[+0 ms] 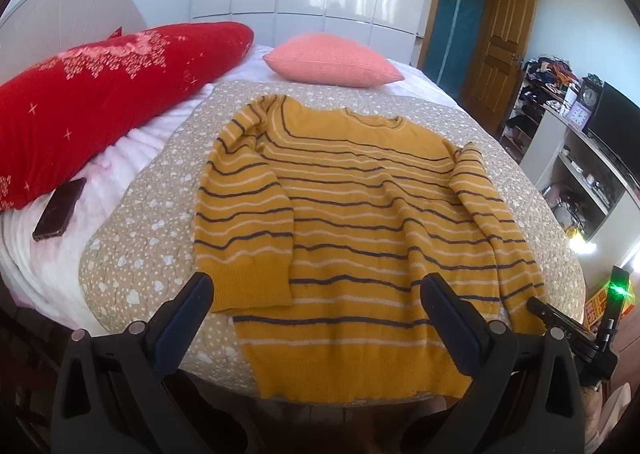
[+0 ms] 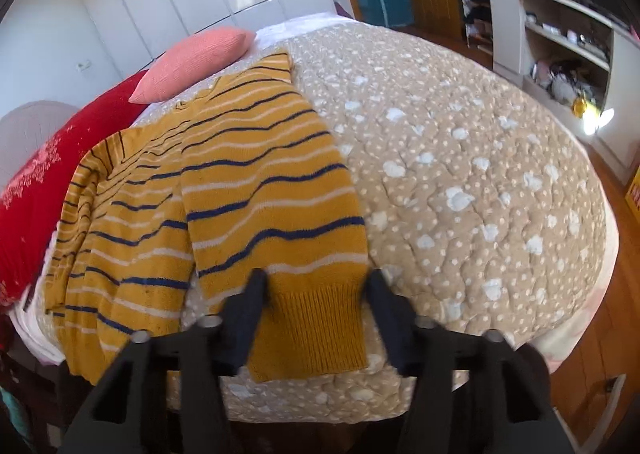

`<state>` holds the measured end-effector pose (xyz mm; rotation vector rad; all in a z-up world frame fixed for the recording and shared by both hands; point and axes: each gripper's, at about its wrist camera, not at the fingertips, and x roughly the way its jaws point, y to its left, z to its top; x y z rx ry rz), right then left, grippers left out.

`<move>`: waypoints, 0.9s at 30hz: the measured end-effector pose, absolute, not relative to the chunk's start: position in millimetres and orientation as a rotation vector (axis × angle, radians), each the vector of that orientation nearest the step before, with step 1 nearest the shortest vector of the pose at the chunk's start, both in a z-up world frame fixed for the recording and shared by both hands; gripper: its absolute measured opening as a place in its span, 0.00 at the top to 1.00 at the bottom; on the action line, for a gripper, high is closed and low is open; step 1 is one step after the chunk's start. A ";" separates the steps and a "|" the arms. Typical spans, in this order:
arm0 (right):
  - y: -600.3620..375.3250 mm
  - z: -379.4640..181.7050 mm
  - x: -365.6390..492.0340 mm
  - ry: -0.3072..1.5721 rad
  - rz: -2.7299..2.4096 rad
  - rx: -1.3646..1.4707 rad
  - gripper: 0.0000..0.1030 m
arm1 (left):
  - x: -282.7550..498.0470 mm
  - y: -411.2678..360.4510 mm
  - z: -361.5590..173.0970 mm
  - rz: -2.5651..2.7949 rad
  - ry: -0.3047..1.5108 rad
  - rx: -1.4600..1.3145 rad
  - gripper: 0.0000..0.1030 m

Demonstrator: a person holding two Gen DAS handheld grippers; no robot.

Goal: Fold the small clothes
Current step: 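Grasp the knit cuff of one sweater sleeve with the right tool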

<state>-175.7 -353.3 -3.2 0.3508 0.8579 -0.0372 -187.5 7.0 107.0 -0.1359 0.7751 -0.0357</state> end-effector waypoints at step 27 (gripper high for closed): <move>-387.4 48.4 -177.7 0.747 -0.141 0.146 0.85 | -193.8 39.3 97.5 0.025 0.794 -0.180 0.00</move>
